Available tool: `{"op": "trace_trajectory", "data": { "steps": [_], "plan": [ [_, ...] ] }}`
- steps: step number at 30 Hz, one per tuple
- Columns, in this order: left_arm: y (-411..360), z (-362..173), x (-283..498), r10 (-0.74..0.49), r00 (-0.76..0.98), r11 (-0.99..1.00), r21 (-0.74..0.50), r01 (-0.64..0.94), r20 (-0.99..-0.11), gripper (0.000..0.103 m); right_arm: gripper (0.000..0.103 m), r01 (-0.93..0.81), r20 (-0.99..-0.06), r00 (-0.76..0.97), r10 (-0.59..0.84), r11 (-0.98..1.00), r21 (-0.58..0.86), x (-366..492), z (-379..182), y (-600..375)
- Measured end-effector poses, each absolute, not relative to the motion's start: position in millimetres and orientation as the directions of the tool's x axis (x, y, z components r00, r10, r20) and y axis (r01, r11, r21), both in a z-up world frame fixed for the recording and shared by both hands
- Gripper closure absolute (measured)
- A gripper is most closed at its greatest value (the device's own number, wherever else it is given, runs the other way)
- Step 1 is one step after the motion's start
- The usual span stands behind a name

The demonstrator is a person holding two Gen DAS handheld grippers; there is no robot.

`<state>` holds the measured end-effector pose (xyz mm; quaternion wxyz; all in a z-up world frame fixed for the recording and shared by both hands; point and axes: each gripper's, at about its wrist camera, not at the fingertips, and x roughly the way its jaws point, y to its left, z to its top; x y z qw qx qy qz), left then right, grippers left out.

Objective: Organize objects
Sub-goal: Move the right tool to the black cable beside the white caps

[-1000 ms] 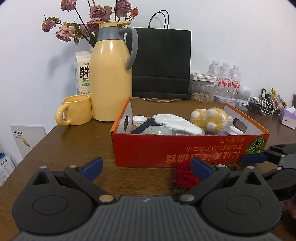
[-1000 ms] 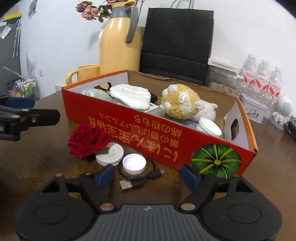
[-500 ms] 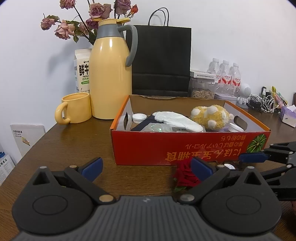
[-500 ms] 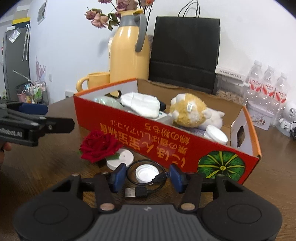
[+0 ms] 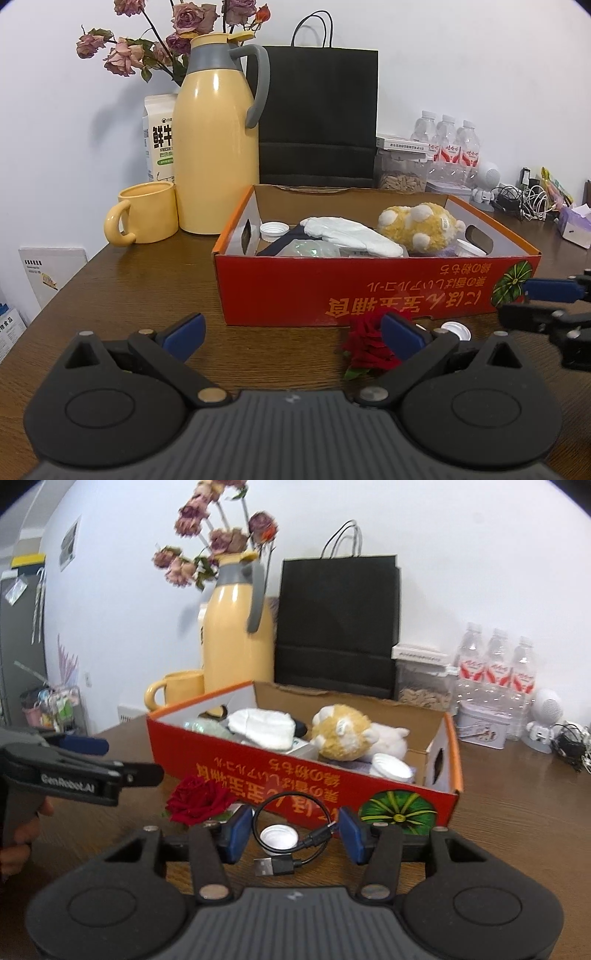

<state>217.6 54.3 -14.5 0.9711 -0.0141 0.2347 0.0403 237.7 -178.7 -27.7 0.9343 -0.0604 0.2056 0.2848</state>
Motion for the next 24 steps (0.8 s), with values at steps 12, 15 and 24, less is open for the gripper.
{"op": "trace_trajectory", "data": {
  "steps": [12, 15, 24],
  "plan": [
    [42.5, -20.2, 217.1, 0.06, 0.882, 0.998, 0.003, -0.066, -0.467, 0.0, 0.052, -0.521, -0.37, 0.785, 0.497, 0.853, 0.04, 230.1, -20.1, -196.7],
    [37.6, -20.9, 218.6, 0.033, 0.883, 0.999, -0.013, -0.044, -0.469, 0.0, 0.052, -0.524, -0.367, 0.785, 0.5, 0.851, 0.038, 228.6, -19.8, -196.3],
    [24.7, -27.0, 252.6, -0.014, 0.854, 0.996, -0.078, -0.032, -0.52, 0.0, 0.053, -0.536, -0.371, 0.777, 0.508, 0.843, 0.031, 224.8, -21.0, -192.6]
  ]
}}
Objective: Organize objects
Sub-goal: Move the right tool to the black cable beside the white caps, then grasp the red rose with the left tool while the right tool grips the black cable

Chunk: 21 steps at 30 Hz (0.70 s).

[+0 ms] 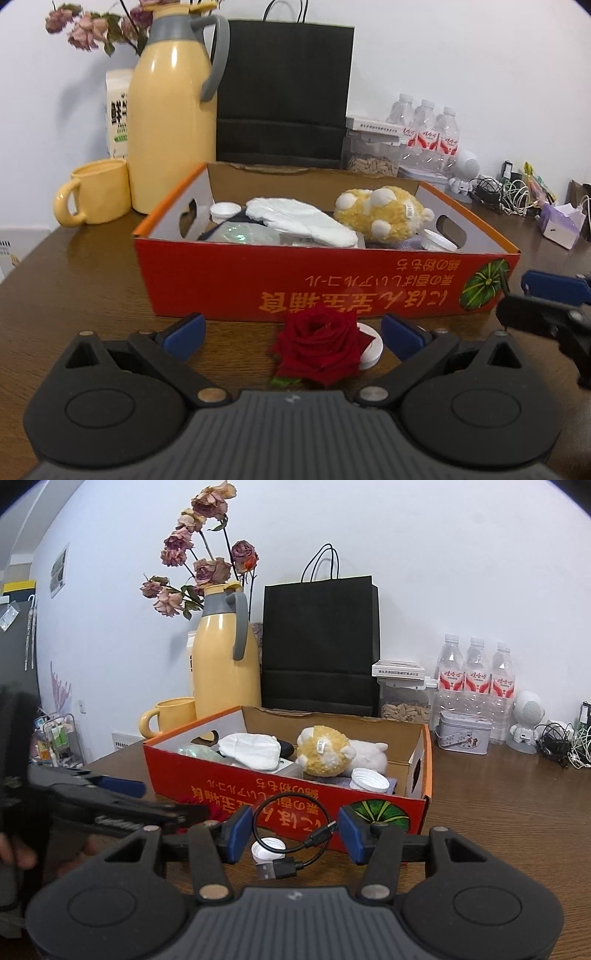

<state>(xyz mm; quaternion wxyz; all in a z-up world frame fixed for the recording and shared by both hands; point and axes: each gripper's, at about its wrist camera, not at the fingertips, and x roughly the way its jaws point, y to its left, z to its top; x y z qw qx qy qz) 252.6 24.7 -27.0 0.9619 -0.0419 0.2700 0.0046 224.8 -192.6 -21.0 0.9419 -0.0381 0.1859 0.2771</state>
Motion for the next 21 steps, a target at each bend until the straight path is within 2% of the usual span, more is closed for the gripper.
{"op": "trace_trajectory", "data": {
  "steps": [2, 4, 5, 6, 7, 12, 21],
  "plan": [
    [26.6, -29.3, 256.9, -0.015, 0.843, 0.995, -0.09, -0.039, -0.538, 0.006, 0.053, -0.539, -0.371, 0.775, 0.511, 0.842, 0.033, 224.5, -20.9, -192.3],
    [30.9, -30.9, 258.1, -0.039, 0.833, 0.992, -0.121, -0.034, -0.552, 0.032, 0.053, -0.541, -0.371, 0.774, 0.514, 0.84, 0.034, 224.1, -20.7, -192.4],
    [32.8, -31.4, 258.2, -0.06, 0.83, 0.99, -0.142, -0.023, -0.554, 0.039, 0.053, -0.542, -0.371, 0.773, 0.514, 0.84, 0.034, 224.0, -20.8, -192.1],
    [34.5, -31.5, 257.8, -0.085, 0.828, 0.987, -0.16, -0.006, -0.554, 0.055, 0.053, -0.543, -0.371, 0.773, 0.515, 0.839, 0.033, 224.0, -20.8, -192.0],
    [34.2, -31.7, 256.9, -0.095, 0.828, 0.987, -0.163, 0.004, -0.553, 0.06, 0.053, -0.544, -0.371, 0.772, 0.516, 0.838, 0.033, 223.8, -20.7, -191.8],
    [27.9, -32.2, 251.9, -0.081, 0.827, 0.994, -0.106, 0.026, -0.557, 0.068, 0.053, -0.549, -0.371, 0.77, 0.52, 0.835, 0.032, 222.5, -21.3, -190.9],
    [12.1, -35.1, 239.1, 0.011, 0.818, 0.995, 0.087, 0.049, -0.575, 0.071, 0.053, -0.552, -0.37, 0.769, 0.522, 0.834, 0.031, 221.0, -21.3, -190.8]
  ]
}}
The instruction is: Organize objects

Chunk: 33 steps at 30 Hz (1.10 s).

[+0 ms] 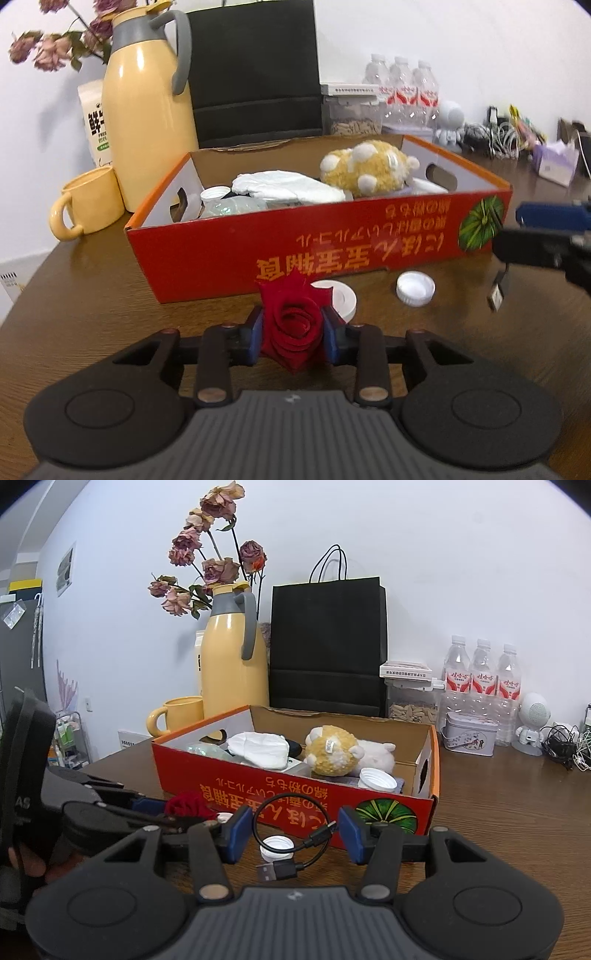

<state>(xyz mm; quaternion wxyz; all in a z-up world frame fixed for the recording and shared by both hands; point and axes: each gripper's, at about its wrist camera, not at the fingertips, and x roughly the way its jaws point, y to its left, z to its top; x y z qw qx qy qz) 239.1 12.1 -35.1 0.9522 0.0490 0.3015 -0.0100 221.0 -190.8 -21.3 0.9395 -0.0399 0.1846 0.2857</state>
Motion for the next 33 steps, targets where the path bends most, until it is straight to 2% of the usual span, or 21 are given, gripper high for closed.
{"op": "trace_trajectory", "data": {
  "steps": [5, 11, 14, 18, 22, 25, 29, 32, 33],
  "plan": [
    [12.9, -37.2, 230.7, 0.002, 0.803, 0.991, 0.107, 0.077, -0.596, 0.072, 0.053, -0.55, -0.373, 0.769, 0.52, 0.834, 0.029, 221.0, -21.7, -190.4],
    [25.0, -37.4, 219.8, -0.043, 0.789, 0.994, 0.057, 0.098, -0.613, 0.072, 0.052, -0.55, -0.384, 0.766, 0.516, 0.835, 0.025, 222.1, -23.7, -188.6],
    [26.4, -37.7, 221.0, -0.045, 0.794, 0.996, 0.035, 0.084, -0.606, 0.068, 0.053, -0.549, -0.389, 0.765, 0.513, 0.835, 0.02, 223.0, -25.0, -187.7],
    [29.6, -32.5, 224.2, -0.029, 0.817, 0.999, 0.012, 0.045, -0.576, 0.056, 0.053, -0.546, -0.39, 0.767, 0.509, 0.838, 0.018, 223.7, -25.6, -187.5],
    [25.0, -16.0, 221.6, -0.017, 0.874, 0.999, 0.019, 0.03, -0.485, 0.029, 0.053, -0.543, -0.385, 0.771, 0.507, 0.84, 0.02, 224.3, -24.9, -189.1],
    [6.7, -7.7, 224.0, -0.062, 0.889, 0.994, 0.048, 0.094, -0.453, 0.026, 0.052, -0.526, -0.371, 0.786, 0.495, 0.85, 0.023, 225.0, -22.1, -193.8],
    [-29.4, -17.4, 241.9, -0.123, 0.851, 0.976, 0.095, 0.197, -0.511, 0.025, 0.052, -0.487, -0.346, 0.812, 0.47, 0.872, 0.041, 228.2, -17.5, -206.0],
    [-48.4, -29.5, 256.2, -0.137, 0.818, 0.966, 0.106, 0.234, -0.558, 0.029, 0.052, -0.47, -0.334, 0.823, 0.46, 0.881, 0.055, 230.7, -15.7, -214.3],
    [-53.1, -32.4, 261.8, -0.128, 0.812, 0.966, 0.112, 0.231, -0.569, 0.034, 0.053, -0.467, -0.333, 0.824, 0.458, 0.882, 0.058, 231.4, -15.2, -216.5]
  ]
}}
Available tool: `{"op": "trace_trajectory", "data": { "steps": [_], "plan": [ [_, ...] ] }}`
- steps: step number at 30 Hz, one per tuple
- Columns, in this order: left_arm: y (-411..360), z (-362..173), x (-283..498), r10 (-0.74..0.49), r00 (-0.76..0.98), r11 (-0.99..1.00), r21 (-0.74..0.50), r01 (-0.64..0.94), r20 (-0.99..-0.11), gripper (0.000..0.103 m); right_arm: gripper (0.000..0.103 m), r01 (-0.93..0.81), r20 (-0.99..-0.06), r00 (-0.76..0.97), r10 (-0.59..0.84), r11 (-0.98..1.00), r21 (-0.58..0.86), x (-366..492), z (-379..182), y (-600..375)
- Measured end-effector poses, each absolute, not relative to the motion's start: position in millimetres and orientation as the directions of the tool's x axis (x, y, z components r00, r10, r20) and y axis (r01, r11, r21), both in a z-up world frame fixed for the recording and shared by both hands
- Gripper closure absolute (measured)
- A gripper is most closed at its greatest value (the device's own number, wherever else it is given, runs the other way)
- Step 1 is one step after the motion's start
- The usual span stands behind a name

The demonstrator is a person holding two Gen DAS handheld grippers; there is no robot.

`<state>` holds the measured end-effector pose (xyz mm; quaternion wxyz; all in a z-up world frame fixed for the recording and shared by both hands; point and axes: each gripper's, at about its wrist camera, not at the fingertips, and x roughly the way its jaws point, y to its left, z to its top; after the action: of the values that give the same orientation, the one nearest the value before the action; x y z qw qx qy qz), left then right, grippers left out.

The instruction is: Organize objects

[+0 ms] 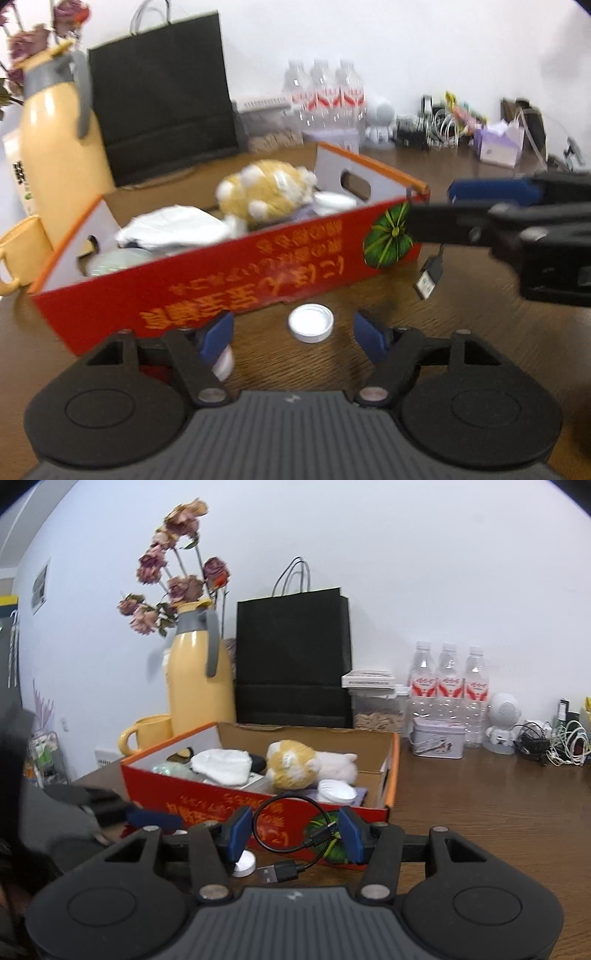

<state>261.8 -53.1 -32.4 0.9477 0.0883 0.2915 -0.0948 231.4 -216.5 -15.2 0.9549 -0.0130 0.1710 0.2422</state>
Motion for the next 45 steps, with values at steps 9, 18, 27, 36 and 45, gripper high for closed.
{"op": "trace_trajectory", "data": {
  "steps": [9, 18, 27, 36, 45],
  "plan": [
    [-49.4, -25.7, 257.9, -0.176, 0.818, 0.97, 0.043, 0.238, -0.548, 0.074, 0.053, -0.479, -0.321, 0.821, 0.472, 0.876, 0.063, 228.6, -15.0, -219.6],
    [-14.3, 38.1, 246.4, -0.13, 0.927, 0.991, -0.021, 0.132, -0.352, 0.074, 0.053, -0.485, -0.274, 0.838, 0.472, 0.874, 0.021, 238.4, 8.5, -208.7],
    [8.4, 57.4, 272.9, -0.062, 0.948, 0.998, -0.043, 0.051, -0.311, 0.074, 0.053, -0.467, -0.246, 0.86, 0.446, 0.884, -0.03, 275.1, 34.6, -177.4],
    [19.2, 51.0, 305.3, -0.021, 0.944, 0.996, -0.084, -0.007, -0.329, 0.074, 0.053, -0.439, -0.298, 0.859, 0.416, 0.898, -0.011, 313.3, 22.4, -162.7],
    [32.1, 29.9, 323.7, 0.001, 0.923, 0.995, -0.09, -0.038, -0.386, 0.074, 0.053, -0.413, -0.358, 0.847, 0.392, 0.91, 0.02, 330.7, -1.6, -170.5]
  ]
}}
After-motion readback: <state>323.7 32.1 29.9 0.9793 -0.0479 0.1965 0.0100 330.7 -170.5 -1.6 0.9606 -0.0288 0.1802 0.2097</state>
